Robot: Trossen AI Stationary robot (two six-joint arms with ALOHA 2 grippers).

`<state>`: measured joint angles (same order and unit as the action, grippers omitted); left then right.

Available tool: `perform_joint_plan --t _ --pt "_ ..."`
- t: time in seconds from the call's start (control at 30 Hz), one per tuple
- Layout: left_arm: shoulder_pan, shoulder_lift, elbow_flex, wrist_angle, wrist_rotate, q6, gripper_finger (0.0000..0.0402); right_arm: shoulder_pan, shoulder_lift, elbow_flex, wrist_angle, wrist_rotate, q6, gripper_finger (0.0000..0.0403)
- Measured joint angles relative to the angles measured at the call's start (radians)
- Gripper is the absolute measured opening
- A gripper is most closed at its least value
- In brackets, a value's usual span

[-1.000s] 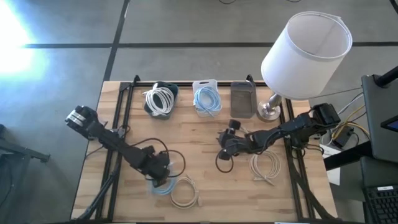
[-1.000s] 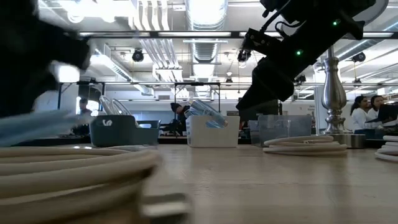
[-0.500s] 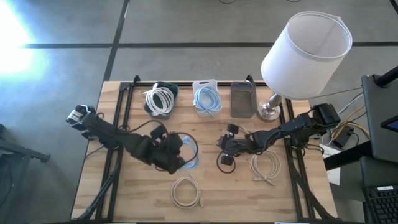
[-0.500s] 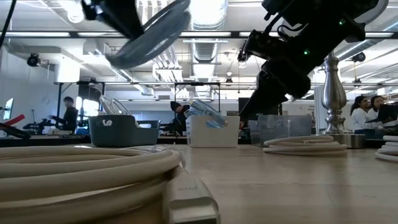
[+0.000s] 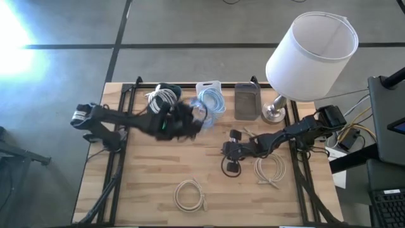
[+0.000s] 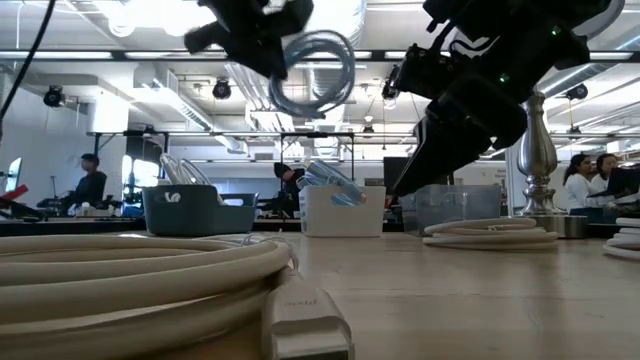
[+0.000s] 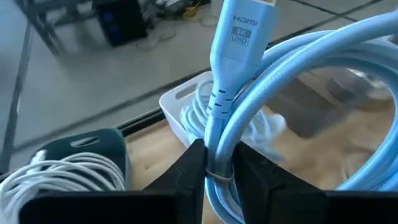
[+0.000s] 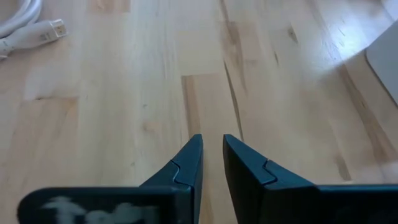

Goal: Sort HDMI cables
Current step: Put the blue HDMI cable into the white bin

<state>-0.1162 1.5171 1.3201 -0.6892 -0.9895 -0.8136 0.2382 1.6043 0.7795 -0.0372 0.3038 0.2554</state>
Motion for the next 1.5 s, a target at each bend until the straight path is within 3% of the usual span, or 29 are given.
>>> perform_joint_plan --t 0.3,0.4,0.83,1.17,1.5 --pt "0.317 0.039 -0.001 0.259 0.373 0.18 0.0068 0.002 0.0 0.0 -0.012 0.001 0.0 0.0052" --pt "0.378 0.082 -0.001 0.316 0.447 0.2 0.0069 0.002 0.0 -0.005 -0.013 0.002 0.007 0.0052" --pt "0.51 0.249 -0.001 0.394 0.511 0.238 0.0088 0.002 0.0 -0.05 -0.009 0.013 0.015 0.0052" --pt "0.513 0.309 -0.002 0.394 0.52 0.283 0.0128 0.001 0.0 -0.063 -0.008 0.013 0.015 0.0052" --pt "0.49 0.304 0.051 0.409 0.531 0.36 0.0133 0.001 0.0 -0.064 -0.008 0.013 0.015 0.0052"
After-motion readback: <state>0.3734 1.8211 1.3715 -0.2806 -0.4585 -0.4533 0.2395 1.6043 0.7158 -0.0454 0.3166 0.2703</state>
